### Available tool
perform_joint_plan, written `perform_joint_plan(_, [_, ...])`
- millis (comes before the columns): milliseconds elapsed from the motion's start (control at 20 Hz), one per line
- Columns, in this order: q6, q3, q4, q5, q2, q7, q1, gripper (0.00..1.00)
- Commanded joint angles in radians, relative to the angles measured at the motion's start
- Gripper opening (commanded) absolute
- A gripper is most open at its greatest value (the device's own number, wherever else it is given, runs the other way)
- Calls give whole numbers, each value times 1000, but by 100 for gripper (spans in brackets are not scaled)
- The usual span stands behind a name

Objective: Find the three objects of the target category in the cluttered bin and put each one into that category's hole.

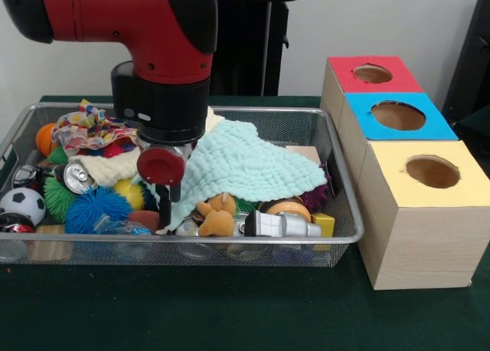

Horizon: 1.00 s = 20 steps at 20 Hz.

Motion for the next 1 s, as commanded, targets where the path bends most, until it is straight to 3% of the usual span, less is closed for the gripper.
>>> perform_joint_plan(50, [23,53,-51,-44,78,-250,-43,100])
perform_joint_plan(1000, [27,61,-37,-58,52,-259,-61,100])
